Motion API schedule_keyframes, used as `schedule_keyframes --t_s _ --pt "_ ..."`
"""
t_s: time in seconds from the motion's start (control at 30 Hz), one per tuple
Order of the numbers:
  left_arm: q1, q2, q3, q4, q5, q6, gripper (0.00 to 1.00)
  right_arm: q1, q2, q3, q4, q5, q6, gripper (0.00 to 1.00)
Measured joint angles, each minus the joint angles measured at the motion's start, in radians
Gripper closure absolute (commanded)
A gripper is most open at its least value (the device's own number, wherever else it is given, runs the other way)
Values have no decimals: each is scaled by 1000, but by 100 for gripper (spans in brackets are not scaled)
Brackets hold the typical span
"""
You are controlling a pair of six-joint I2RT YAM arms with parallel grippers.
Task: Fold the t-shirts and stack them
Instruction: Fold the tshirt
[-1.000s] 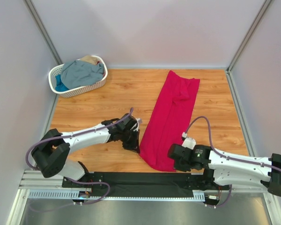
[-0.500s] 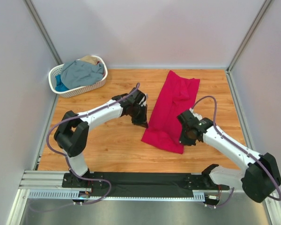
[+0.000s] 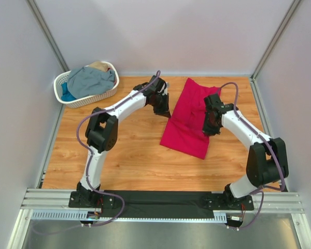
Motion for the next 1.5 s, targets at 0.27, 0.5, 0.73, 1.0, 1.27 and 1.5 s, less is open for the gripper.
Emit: schedule_keyframes --t_s 0.27,0.5,0.73,1.0,1.27,1.5 --pt "43 193 195 32 93 13 100 -89 129 113 27 -30 -71 100" --pt "64 234 225 97 157 7 100 -166 198 143 69 -53 -104 100" --pt "76 281 286 125 161 0 100 -195 251 173 96 -80 -112 99" --pt "102 320 297 171 165 -32 84 -224 326 275 102 -97 -123 93" --pt "138 324 297 238 229 -45 61 -259 425 373 78 -125 -129 65" --pt "158 209 127 206 209 36 56 -362 428 403 90 -191 -140 50"
